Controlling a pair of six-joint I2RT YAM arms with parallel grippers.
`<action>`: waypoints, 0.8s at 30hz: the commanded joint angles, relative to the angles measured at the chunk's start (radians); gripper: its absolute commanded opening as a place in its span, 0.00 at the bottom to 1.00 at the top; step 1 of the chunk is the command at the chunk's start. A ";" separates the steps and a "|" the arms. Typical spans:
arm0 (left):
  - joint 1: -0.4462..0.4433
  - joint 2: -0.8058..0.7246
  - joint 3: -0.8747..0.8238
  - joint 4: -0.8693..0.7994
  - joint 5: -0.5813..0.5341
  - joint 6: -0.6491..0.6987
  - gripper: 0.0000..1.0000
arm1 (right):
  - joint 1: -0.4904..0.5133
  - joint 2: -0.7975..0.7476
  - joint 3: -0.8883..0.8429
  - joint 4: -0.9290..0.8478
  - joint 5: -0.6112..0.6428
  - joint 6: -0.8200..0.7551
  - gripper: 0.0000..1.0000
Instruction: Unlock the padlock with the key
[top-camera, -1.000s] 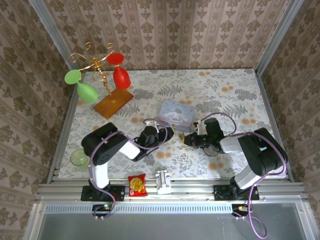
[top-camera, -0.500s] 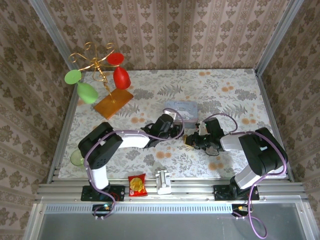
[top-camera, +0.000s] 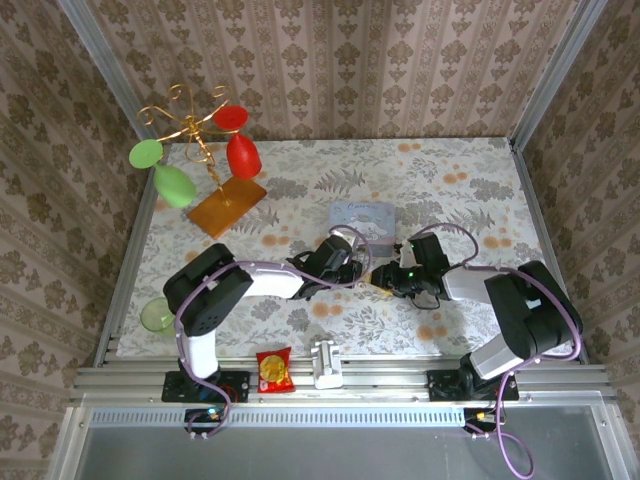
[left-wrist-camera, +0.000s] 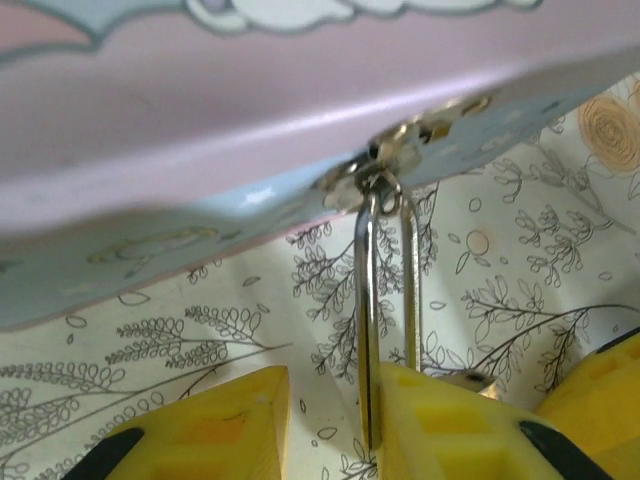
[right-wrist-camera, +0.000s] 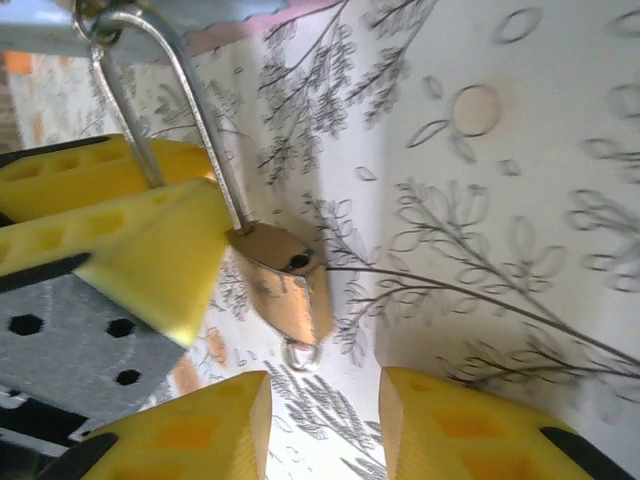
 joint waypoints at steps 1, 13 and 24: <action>-0.002 -0.061 -0.019 0.026 0.009 -0.012 0.28 | -0.009 -0.057 0.010 -0.166 0.214 -0.039 0.37; 0.054 -0.378 -0.155 -0.015 -0.007 -0.014 0.35 | 0.139 -0.058 0.158 -0.171 0.458 -0.048 0.44; 0.103 -0.437 -0.291 0.044 0.007 -0.059 0.34 | 0.212 0.039 0.213 -0.078 0.484 -0.086 0.41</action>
